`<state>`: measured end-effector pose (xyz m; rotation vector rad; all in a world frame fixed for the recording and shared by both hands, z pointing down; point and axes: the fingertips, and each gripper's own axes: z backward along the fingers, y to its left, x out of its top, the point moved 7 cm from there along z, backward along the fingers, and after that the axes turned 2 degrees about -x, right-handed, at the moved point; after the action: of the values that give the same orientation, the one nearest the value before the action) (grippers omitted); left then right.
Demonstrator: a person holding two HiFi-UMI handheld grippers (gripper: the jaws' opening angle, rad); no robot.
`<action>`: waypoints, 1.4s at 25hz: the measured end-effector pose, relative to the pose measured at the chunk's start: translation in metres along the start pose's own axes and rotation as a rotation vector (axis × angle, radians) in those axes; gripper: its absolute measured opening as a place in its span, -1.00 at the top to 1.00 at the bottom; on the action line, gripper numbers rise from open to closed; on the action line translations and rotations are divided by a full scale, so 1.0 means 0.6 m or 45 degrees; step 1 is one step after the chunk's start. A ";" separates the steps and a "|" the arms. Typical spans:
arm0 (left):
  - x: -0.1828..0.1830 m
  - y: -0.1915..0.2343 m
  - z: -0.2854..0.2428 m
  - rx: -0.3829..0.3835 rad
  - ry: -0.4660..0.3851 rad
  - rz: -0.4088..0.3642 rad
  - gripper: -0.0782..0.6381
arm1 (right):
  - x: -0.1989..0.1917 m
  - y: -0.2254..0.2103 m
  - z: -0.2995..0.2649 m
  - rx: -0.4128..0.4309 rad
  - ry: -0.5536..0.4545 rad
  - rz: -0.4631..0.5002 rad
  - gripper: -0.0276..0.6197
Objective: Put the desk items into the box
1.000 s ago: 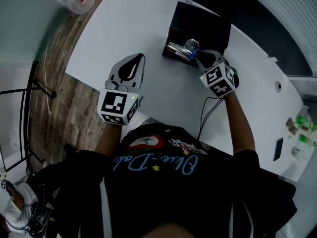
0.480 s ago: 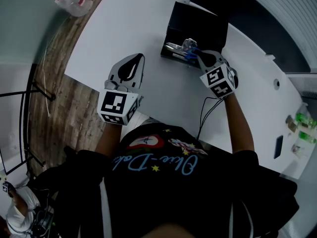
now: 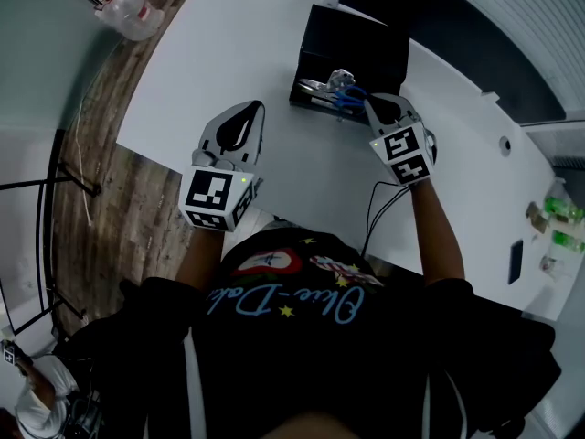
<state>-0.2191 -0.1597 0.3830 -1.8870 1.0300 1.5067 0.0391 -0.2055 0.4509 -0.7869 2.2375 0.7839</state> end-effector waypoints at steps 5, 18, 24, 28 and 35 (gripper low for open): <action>0.006 -0.013 -0.003 -0.029 -0.019 -0.010 0.76 | 0.001 -0.007 0.030 -0.086 -0.056 -0.065 0.89; 0.020 -0.040 0.003 -0.083 -0.056 -0.046 0.76 | 0.015 -0.008 0.109 -0.217 -0.247 -0.275 0.89; 0.023 -0.051 0.016 -0.079 -0.068 -0.032 0.76 | 0.020 0.006 0.135 -0.229 -0.283 -0.293 0.89; 0.025 -0.060 0.023 -0.091 -0.083 -0.033 0.76 | 0.023 0.015 0.154 -0.243 -0.323 -0.325 0.89; 0.032 -0.075 0.041 -0.119 -0.103 -0.094 0.76 | 0.024 0.029 0.191 -0.267 -0.377 -0.366 0.89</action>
<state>-0.1949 -0.1191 0.3554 -1.8890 0.8581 1.5990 0.0593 -0.1193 0.3746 -0.9946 1.7532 0.9338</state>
